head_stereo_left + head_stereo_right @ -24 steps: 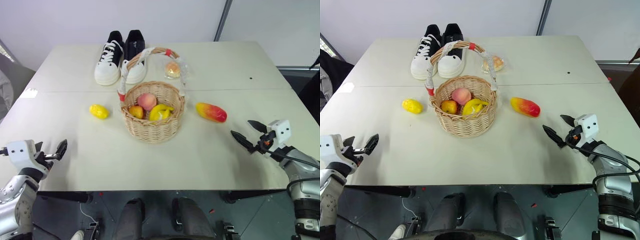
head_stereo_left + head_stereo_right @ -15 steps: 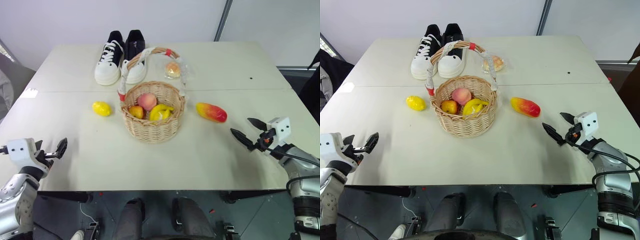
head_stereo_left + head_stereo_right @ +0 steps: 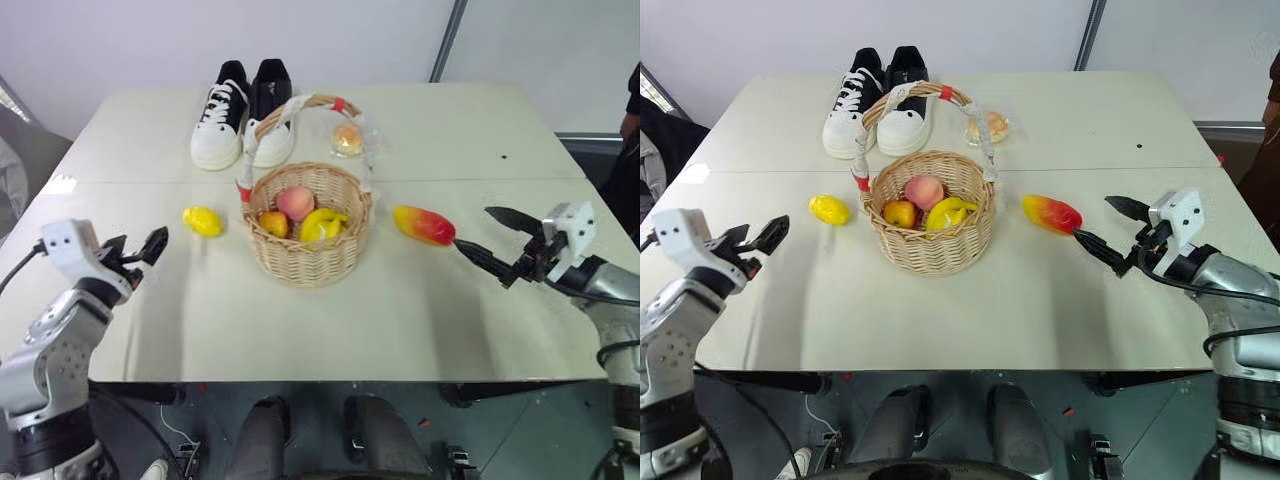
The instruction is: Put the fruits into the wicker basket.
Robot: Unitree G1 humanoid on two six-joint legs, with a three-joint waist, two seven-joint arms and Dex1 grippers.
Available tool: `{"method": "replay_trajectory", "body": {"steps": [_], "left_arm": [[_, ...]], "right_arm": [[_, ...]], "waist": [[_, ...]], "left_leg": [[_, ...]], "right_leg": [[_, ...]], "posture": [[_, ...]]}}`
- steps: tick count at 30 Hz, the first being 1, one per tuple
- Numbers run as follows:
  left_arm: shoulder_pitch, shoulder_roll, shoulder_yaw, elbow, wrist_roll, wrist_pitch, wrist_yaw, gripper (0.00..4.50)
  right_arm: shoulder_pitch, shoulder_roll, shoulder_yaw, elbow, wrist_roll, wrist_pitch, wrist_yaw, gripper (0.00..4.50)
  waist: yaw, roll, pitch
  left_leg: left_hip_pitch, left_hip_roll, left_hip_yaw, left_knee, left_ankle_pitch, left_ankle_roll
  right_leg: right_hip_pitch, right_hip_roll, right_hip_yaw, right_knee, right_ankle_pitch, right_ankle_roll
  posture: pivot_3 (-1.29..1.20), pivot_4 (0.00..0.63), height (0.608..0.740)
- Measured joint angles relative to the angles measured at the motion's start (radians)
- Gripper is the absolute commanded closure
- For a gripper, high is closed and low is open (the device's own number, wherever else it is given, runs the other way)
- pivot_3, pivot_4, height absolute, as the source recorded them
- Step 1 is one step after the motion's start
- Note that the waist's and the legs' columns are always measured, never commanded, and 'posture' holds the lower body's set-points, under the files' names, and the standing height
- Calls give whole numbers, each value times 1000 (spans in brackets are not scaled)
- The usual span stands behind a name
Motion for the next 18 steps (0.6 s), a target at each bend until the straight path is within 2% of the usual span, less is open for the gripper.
{"method": "replay_trajectory", "body": {"steps": [3, 7, 12, 18], "left_arm": [[-99, -39, -12, 0, -36, 80, 78, 0], [-208, -100, 5, 23, -89, 169, 207, 0], [-331, -178, 44, 108, -125, 262, 376, 0], [-389, -201, 32, 194, -91, 309, 475, 0]], "right_arm": [[-31, -34, 23, -188, 111, 122, 4, 24], [-99, -35, 103, -333, 178, 208, -13, 24], [-199, 10, 192, -409, 228, 263, -60, 24], [-207, 37, 235, -425, 246, 291, -79, 24]], "waist": [[-4, -2, 1], [-1, -5, 2], [1, -8, 3], [2, -8, 3]], "left_leg": [[1, 0, 0, 0, 0, 0], [0, 0, 0, 0, 0, 0], [-1, -1, -1, 1, 0, 0], [-2, -3, -1, 0, 0, 0]], "right_leg": [[0, 1, 0, 0, 0, 2], [0, 1, 0, 0, 1, 3], [0, 1, 0, -1, 2, 5], [0, 0, 0, -1, 4, 3]], "posture": [[0, 150, 740], [0, 150, 740], [0, 150, 740], [0, 150, 740]]}}
